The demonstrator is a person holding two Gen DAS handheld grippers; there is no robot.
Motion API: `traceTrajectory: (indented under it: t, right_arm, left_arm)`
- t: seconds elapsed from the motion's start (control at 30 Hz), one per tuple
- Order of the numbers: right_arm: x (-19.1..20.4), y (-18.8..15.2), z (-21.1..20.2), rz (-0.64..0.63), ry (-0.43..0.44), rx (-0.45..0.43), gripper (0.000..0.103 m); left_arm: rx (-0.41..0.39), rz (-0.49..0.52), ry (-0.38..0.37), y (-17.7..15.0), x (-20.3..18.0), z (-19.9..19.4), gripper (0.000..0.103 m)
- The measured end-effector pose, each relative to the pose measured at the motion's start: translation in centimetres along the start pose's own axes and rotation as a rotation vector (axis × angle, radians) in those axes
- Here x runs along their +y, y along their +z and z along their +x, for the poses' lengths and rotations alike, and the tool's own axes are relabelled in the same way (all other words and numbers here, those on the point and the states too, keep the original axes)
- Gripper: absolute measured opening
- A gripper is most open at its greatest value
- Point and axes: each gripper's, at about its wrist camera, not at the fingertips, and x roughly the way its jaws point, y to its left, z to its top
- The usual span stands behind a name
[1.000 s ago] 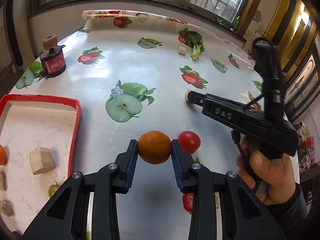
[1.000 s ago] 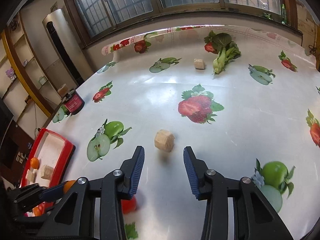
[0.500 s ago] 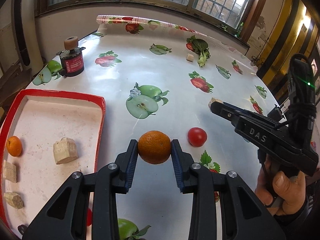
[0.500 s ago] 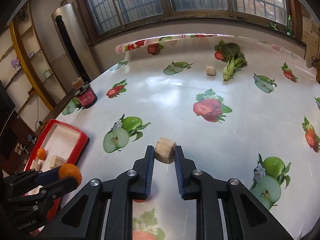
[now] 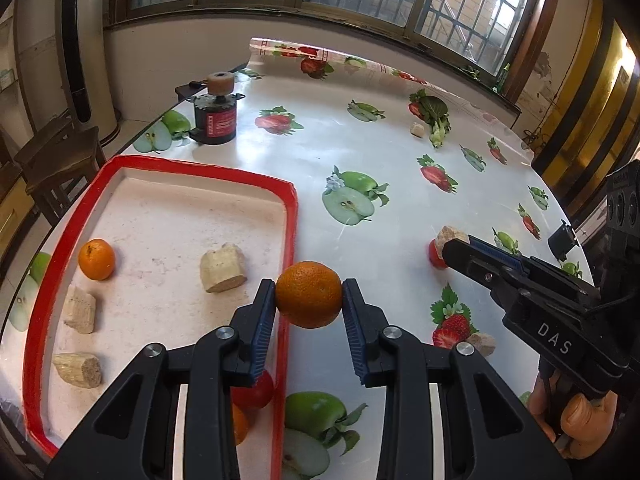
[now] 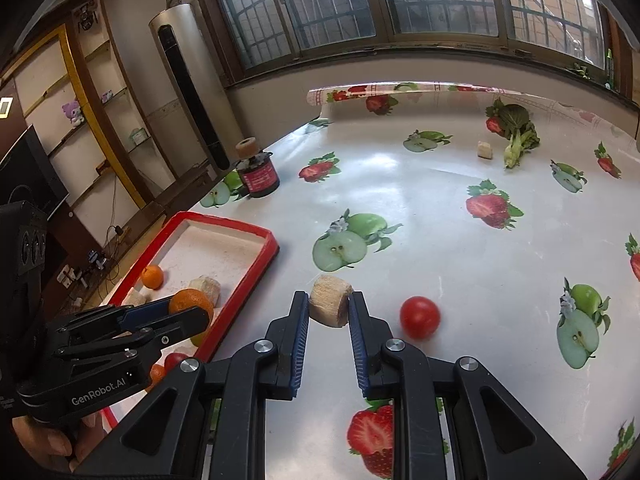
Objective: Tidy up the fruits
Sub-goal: 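Carry the beige cube and orange over the tray with both grippers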
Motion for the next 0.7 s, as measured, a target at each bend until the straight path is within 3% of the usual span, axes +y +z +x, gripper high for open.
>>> traceTrajectory:
  t: [0.7]
  right_arm:
    - [7.1,-0.4,1.4,-0.074,0.083,0.011,0.021]
  left_arm:
    - [-0.019,-0.048,0.083,-0.2,5.8,-1.7,0.031]
